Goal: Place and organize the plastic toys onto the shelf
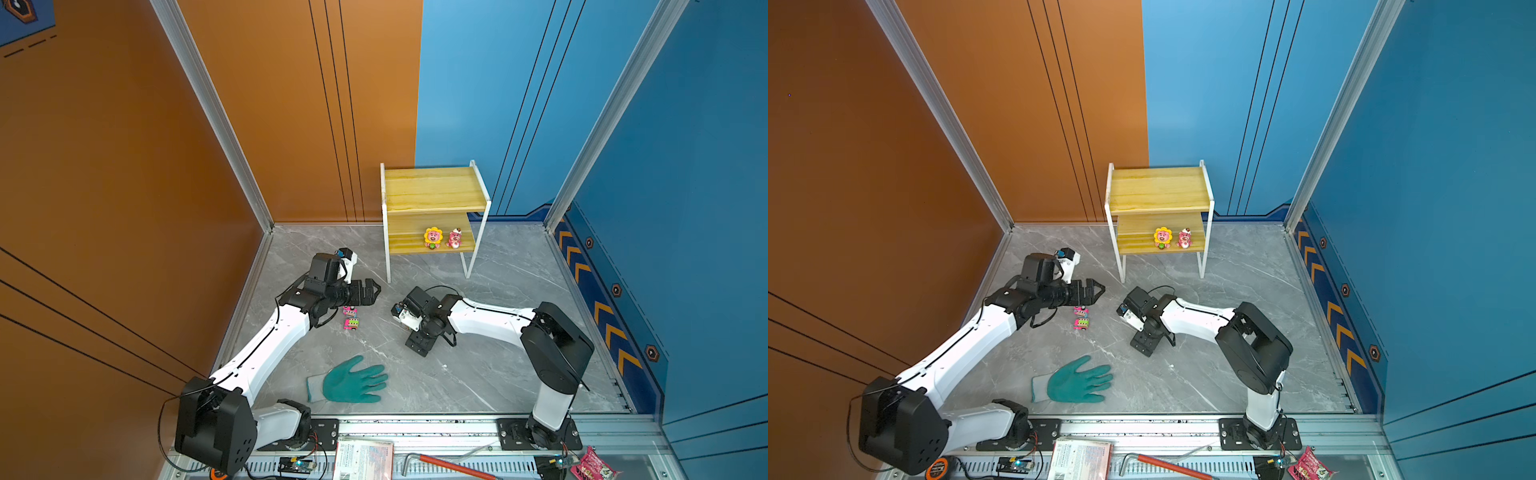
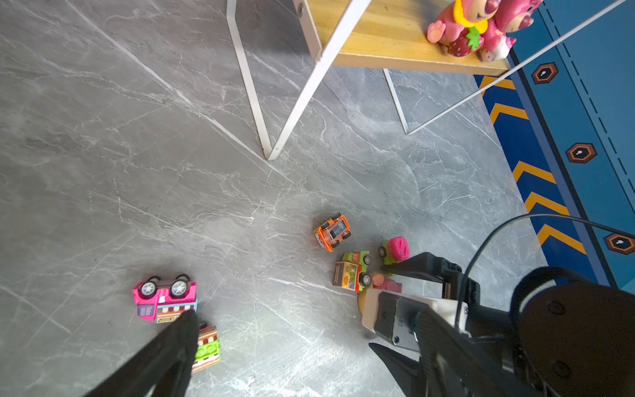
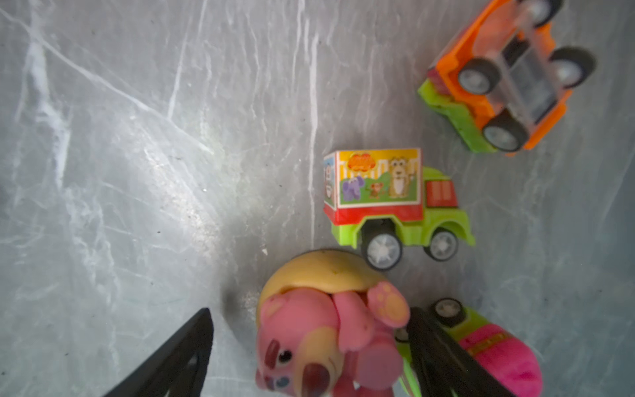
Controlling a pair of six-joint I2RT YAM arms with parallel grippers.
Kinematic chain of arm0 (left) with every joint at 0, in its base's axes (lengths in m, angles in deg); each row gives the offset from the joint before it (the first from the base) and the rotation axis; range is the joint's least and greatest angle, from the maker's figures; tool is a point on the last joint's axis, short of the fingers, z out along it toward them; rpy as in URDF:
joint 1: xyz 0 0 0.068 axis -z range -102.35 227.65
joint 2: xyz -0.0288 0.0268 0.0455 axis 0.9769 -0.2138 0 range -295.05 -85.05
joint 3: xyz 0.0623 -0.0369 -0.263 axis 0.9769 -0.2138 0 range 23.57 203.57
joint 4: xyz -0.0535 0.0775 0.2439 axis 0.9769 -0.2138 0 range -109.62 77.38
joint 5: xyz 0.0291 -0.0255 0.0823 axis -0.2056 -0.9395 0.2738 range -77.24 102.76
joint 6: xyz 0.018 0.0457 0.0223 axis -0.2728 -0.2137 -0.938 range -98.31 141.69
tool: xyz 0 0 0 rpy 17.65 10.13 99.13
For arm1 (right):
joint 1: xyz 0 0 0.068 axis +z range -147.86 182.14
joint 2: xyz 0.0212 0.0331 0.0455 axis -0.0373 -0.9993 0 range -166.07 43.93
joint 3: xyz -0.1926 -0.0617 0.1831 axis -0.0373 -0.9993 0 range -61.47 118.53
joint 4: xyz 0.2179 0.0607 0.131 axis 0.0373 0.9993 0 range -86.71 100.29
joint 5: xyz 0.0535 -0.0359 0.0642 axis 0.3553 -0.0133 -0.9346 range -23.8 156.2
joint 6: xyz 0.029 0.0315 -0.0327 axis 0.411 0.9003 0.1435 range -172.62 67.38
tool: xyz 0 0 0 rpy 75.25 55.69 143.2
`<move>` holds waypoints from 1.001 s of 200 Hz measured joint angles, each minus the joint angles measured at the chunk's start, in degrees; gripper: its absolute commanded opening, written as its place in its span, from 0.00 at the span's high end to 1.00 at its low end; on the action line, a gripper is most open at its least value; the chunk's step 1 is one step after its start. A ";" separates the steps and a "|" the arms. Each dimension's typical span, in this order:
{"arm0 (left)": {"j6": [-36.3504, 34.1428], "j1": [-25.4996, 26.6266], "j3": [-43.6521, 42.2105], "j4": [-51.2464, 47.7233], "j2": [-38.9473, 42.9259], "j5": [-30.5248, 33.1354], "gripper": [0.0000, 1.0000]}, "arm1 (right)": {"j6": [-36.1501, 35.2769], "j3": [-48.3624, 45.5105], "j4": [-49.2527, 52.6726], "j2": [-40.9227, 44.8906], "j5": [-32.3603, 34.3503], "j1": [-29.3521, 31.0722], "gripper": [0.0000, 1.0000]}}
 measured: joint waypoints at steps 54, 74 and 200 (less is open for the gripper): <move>0.02 -0.02 0.00 -0.02 0.00 -0.02 0.00 | 0.02 0.17 0.09 -0.63 -0.04 -1.22 0.27; 0.02 -0.02 0.00 -0.02 0.00 -0.04 0.00 | 0.35 0.20 0.13 -1.25 -0.17 -1.36 0.38; 0.07 0.00 0.00 -0.04 1.29 -0.46 0.00 | 14.60 -7.69 -2.43 17.35 -0.09 -6.29 0.50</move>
